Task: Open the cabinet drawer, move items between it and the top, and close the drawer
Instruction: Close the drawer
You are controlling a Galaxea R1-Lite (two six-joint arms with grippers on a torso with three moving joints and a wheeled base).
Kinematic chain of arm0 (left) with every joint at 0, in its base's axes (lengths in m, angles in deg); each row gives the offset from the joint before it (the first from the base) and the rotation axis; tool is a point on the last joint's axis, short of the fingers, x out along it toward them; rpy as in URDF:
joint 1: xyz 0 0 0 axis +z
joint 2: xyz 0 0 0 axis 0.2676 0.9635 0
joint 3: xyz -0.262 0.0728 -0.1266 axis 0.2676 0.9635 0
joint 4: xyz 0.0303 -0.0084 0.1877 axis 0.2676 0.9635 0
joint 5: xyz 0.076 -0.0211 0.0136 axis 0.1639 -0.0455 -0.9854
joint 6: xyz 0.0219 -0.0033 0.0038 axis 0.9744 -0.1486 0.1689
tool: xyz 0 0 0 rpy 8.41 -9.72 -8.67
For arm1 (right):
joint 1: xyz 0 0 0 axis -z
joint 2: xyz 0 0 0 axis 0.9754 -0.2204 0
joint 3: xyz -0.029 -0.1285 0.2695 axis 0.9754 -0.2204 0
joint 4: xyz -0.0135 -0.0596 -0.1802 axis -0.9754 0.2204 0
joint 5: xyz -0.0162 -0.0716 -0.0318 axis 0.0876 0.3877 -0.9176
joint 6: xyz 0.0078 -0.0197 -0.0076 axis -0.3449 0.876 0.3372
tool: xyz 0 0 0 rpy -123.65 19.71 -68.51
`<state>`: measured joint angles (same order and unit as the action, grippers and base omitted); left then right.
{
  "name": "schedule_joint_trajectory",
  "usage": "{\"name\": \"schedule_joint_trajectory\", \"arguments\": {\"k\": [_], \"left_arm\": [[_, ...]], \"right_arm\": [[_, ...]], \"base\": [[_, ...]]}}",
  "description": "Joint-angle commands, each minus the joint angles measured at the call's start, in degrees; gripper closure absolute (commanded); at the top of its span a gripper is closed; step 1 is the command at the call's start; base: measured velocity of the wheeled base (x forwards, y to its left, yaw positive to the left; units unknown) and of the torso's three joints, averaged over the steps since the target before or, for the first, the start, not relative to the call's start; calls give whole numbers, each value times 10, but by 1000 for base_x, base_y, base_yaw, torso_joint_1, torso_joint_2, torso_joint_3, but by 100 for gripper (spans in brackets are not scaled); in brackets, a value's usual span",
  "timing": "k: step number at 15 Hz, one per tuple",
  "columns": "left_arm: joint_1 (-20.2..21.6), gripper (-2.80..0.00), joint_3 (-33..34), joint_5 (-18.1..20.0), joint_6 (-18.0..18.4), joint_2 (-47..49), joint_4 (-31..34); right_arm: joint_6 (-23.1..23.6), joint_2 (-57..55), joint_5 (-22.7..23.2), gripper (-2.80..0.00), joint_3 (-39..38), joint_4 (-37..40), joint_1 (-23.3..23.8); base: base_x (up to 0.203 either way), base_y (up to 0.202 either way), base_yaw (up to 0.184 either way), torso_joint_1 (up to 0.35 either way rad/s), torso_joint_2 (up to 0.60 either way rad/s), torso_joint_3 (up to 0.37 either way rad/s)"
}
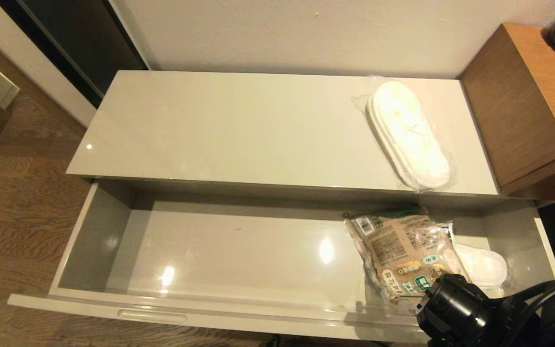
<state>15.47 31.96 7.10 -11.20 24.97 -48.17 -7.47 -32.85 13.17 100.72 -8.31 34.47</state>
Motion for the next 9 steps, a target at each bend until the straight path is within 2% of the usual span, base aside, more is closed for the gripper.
{"name": "schedule_joint_trajectory", "arguments": {"k": [1, 4, 9], "left_arm": [[0, 0, 0, 0, 0, 1, 0], [0, 0, 0, 0, 0, 1, 0], [0, 0, 0, 0, 0, 1, 0]], "right_arm": [[1, -11, -3, 0, 12, -1, 2], [13, -12, -4, 0, 42, 1, 8], [73, -67, -9, 0, 118, -6, 76]], "base": [[0, 0, 0, 0, 0, 0], [0, 0, 0, 0, 0, 0], [0, 0, 0, 0, 0, 0]]}}
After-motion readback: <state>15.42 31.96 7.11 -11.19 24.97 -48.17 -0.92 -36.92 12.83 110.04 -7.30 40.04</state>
